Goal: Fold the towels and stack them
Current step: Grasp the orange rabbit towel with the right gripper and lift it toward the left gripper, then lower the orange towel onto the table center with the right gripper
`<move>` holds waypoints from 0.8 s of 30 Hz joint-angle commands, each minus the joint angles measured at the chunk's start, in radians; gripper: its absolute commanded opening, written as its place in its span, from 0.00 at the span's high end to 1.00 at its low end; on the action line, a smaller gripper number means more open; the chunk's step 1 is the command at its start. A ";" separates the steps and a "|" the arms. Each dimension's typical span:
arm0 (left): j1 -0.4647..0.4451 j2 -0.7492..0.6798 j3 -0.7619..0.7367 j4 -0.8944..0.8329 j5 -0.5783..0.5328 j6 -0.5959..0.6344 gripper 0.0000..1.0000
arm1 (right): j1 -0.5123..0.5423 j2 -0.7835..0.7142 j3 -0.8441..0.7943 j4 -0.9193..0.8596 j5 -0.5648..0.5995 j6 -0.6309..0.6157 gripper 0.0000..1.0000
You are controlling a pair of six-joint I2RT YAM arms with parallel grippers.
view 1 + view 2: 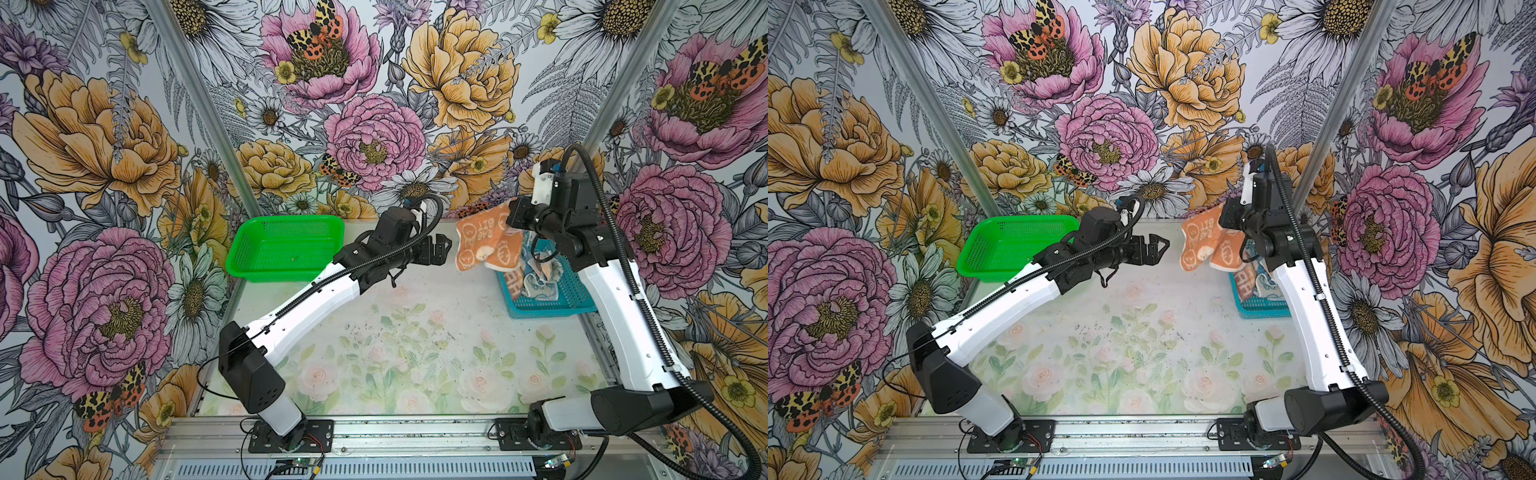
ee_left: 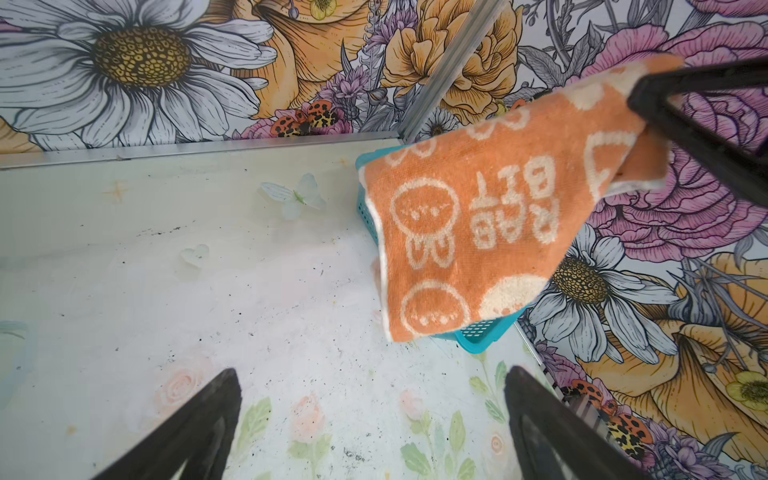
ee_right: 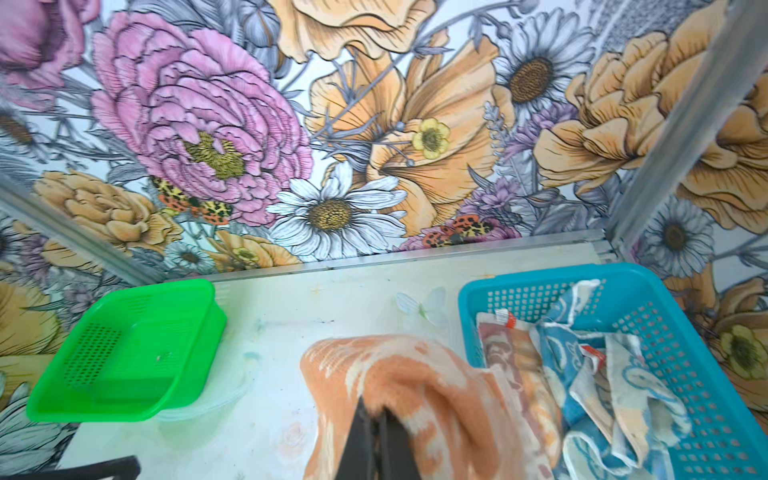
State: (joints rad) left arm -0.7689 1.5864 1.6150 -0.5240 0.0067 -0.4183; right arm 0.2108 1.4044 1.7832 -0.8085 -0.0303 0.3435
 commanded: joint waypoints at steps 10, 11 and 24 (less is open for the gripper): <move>0.037 -0.270 -0.227 0.000 -0.153 -0.013 0.01 | 0.295 0.178 0.140 -0.034 -0.075 0.110 1.00; 0.047 -0.280 -0.248 -0.002 -0.150 -0.021 0.01 | 0.287 0.214 0.124 -0.031 -0.071 0.127 1.00; 0.151 -0.359 -0.483 -0.019 -0.086 -0.112 0.01 | 0.217 0.780 0.233 -0.030 -0.125 0.177 0.60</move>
State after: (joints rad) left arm -0.6289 1.2510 1.1442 -0.5400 -0.1032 -0.5072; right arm 0.4351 2.2227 1.9369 -0.8375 -0.1356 0.5114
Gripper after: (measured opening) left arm 0.990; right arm 0.389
